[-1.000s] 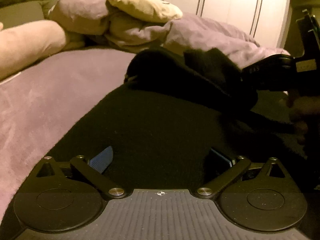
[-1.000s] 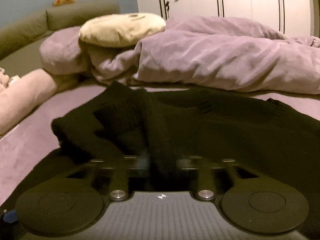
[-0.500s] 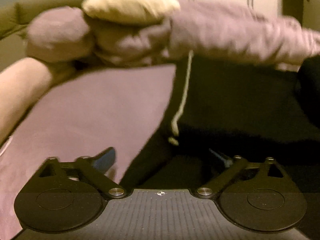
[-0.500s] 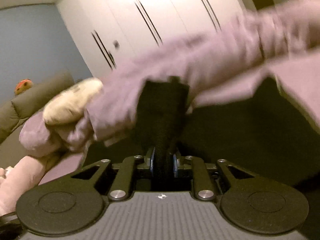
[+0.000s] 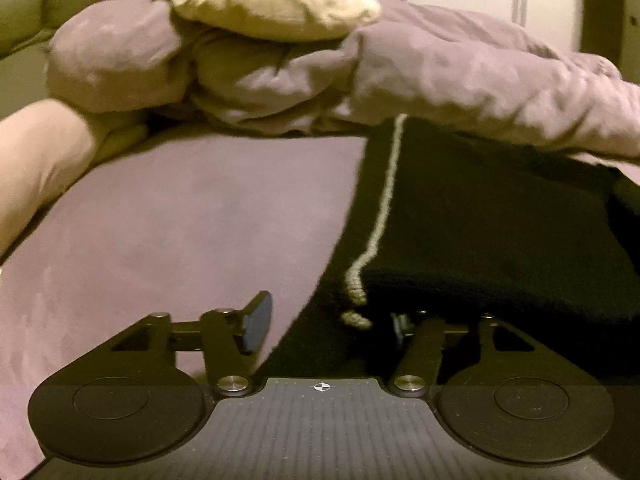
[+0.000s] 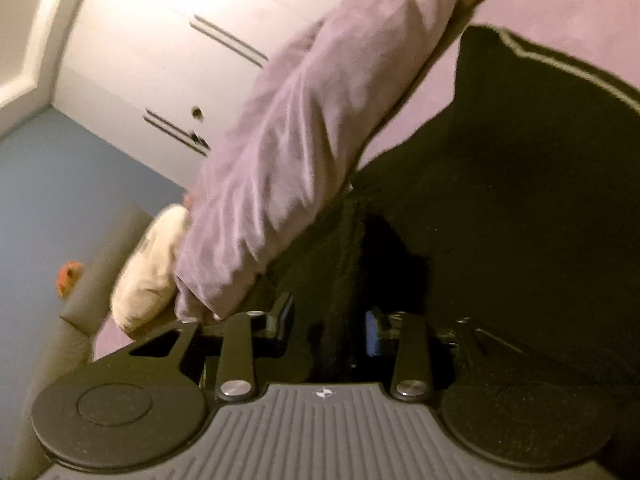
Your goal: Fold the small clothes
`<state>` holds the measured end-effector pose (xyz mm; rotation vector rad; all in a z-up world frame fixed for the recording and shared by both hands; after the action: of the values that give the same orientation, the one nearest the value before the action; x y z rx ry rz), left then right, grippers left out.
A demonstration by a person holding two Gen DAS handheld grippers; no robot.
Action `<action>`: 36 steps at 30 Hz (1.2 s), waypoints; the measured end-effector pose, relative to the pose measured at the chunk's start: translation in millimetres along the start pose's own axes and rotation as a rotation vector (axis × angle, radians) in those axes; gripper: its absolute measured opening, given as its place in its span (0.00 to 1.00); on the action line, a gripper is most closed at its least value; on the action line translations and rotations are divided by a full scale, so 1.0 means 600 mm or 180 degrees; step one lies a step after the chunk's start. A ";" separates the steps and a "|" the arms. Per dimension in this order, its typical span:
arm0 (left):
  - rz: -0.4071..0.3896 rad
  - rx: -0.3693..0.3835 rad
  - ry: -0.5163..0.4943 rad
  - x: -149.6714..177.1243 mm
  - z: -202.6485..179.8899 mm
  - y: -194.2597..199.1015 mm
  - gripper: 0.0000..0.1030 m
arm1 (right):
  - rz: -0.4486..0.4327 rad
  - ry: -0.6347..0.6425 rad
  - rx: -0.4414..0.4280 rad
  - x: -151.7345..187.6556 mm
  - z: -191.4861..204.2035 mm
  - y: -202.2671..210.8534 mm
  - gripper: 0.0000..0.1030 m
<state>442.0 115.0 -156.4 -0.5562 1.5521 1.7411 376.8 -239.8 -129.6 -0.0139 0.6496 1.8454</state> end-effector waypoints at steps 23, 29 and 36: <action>-0.0001 -0.0161 0.0567 0.034 -0.025 0.068 0.47 | -0.0653 0.0850 0.0696 -0.058 -0.095 0.081 0.13; 0.0064 -0.0128 0.0695 0.030 -0.021 0.063 0.49 | -0.0581 0.1033 0.0892 -0.066 -0.074 0.075 0.13; 0.0122 -0.0060 0.0790 0.029 -0.013 0.063 0.43 | -0.0598 0.1576 0.1178 -0.050 -0.056 0.067 0.13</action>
<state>401.5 110.8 -145.7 -0.7812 1.7268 1.7697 343.1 -289.7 -131.6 -0.2852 1.2830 1.5215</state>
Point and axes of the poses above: each gripper's, at about its wrist camera, not at the fingertips, and y roughly against the way its jaws point, z to its left, x to its underside, the point moved 8 cm from there along -y, roughly the way its jaws point, and after that the axes turned 11 degrees about -y, right-handed, at the moved point
